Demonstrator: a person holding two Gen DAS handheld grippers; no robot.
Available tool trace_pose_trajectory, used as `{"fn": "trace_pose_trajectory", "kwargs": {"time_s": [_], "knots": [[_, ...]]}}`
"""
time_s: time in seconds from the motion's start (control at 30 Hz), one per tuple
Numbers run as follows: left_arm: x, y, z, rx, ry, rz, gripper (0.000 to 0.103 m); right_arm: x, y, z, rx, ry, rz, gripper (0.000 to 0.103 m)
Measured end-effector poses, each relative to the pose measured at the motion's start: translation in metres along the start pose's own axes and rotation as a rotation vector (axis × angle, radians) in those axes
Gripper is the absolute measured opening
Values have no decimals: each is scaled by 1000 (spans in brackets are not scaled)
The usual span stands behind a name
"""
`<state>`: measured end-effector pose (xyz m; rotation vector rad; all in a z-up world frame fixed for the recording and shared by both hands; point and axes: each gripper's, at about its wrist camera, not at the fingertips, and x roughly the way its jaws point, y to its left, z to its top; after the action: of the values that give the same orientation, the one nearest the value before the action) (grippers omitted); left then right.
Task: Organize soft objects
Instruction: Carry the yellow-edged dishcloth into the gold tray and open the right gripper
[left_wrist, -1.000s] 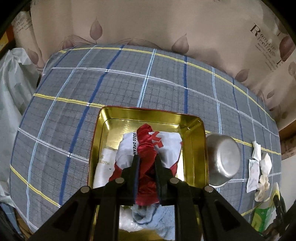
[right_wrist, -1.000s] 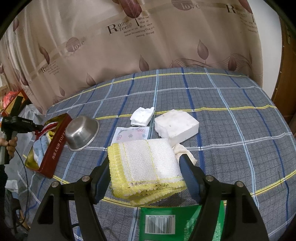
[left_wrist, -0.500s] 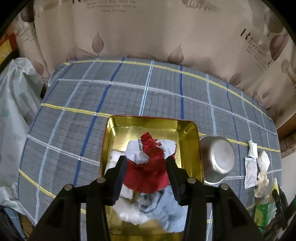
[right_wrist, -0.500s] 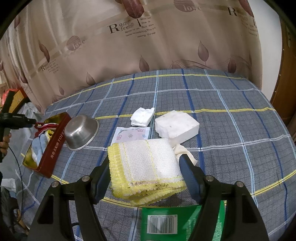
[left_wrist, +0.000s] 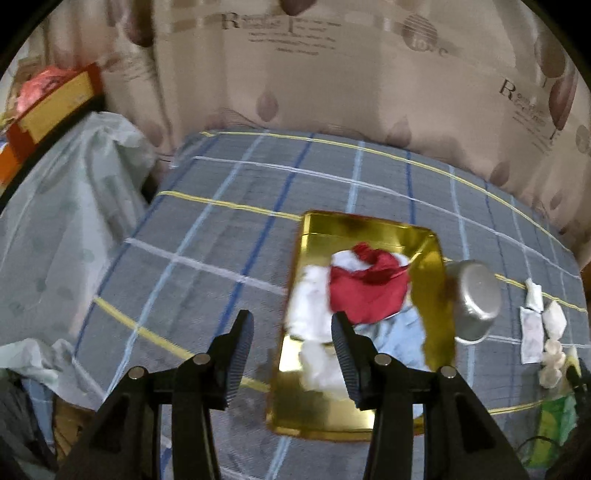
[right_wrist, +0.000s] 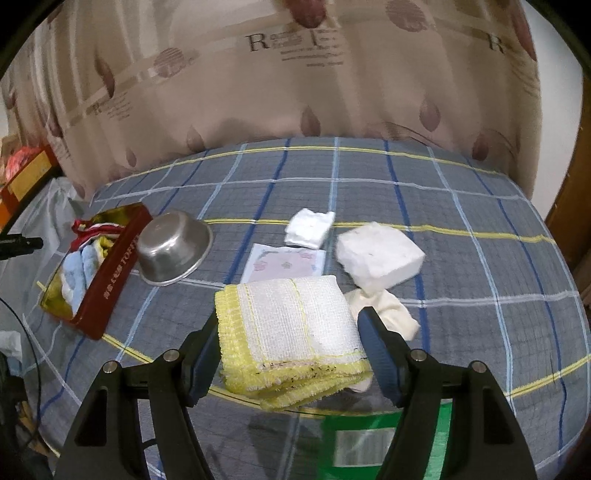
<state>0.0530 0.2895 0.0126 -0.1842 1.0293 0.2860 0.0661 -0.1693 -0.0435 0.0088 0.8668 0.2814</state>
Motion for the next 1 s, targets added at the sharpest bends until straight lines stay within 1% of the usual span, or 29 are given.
{"fn": "trace_pose_trajectory", "kwargs": {"time_s": [0.1,0.17,0.33,0.5,0.67,0.8,0.93,1.0], "knots": [[-4,11,-12,-20,-18,32,45,1,18,6,-41,4,13,68],[-5,17,-20,-33,-17,34,45,2,31,9,-71,4,24,68],[-6,26,-33,-16,-16,83,45,6,75,18,-160,16,81,68],[-6,47,-46,-65,5,38,45,12,131,26,-260,34,165,68],[-8,56,-53,-70,2,49,45,19,188,31,-364,28,233,68],[-11,59,-53,-77,-10,18,45,28,227,30,-436,37,274,68],[-11,61,-53,-74,-10,25,45,44,260,31,-484,57,299,68],[-11,62,-52,-84,-10,17,45,52,271,32,-499,64,304,68]]}}
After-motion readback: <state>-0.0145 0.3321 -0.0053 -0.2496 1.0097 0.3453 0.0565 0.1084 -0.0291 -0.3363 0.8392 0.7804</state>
